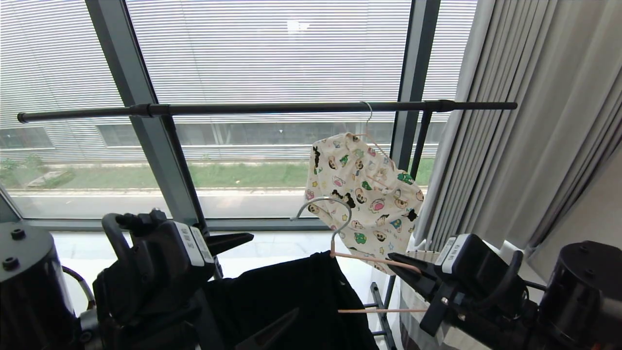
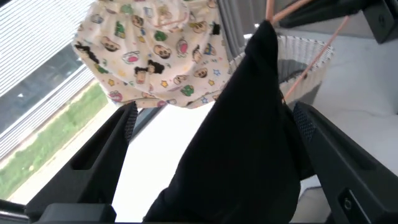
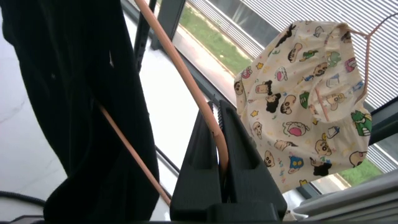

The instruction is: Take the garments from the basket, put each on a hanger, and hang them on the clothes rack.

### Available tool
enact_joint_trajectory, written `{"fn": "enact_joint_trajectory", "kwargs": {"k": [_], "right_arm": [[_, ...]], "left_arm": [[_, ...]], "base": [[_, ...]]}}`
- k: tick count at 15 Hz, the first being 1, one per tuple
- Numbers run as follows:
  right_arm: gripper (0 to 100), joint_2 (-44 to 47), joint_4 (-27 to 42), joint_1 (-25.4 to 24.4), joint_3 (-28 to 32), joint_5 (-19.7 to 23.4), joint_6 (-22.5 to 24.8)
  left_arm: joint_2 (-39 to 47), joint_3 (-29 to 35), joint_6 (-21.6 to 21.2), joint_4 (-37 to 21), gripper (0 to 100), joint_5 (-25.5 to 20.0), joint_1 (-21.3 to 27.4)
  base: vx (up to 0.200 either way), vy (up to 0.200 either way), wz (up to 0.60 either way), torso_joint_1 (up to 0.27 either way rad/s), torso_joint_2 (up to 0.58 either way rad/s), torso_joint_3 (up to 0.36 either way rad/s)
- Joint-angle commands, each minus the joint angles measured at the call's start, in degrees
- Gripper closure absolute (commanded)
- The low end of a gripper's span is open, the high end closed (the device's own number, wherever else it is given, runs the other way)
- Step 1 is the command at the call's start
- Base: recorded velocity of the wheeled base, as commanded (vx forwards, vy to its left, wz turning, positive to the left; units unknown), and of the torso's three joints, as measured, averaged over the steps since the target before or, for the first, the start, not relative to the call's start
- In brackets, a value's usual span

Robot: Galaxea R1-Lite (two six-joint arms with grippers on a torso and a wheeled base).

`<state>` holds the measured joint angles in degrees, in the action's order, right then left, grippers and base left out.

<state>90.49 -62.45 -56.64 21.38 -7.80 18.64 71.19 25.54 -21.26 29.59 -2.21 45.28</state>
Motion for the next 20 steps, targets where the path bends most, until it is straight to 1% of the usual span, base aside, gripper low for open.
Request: {"fn": "enact_joint_trajectory", "kwargs": {"k": [1, 6, 13, 14, 20], "right_arm": [[100, -1.72, -0.39, -0.93, -0.99, -0.02, 1.05], [100, -1.55, -1.18, -2.95, -1.17, 1.91, 4.48], [100, -1.63, -2.06, -6.47, -1.87, 2.09, 6.50], [100, -1.46, -2.59, -6.64, -1.87, 2.00, 6.67], [100, -1.55, -2.67, -7.35, -1.87, 2.00, 6.85]], "left_arm": [[1.49, -1.81, -0.01, 0.03, 0, -0.17, 0.52], [3.78, -1.28, -0.18, 0.03, 0, -0.17, 1.04], [3.78, -2.07, -0.54, 0.03, 0, -0.17, 2.45], [3.78, -2.25, -0.54, 0.03, 100, -0.17, 2.71], [3.60, -2.07, -0.27, 0.03, 100, -0.17, 2.98]], "base": [[0.000, 0.000, 0.00, 0.000, 0.00, 0.000], [0.000, 0.000, 0.00, 0.000, 0.00, 0.000], [0.000, 0.000, 0.00, 0.000, 0.00, 0.000], [0.000, 0.000, 0.00, 0.000, 0.00, 0.000], [0.000, 0.000, 0.00, 0.000, 0.00, 0.000]]}}
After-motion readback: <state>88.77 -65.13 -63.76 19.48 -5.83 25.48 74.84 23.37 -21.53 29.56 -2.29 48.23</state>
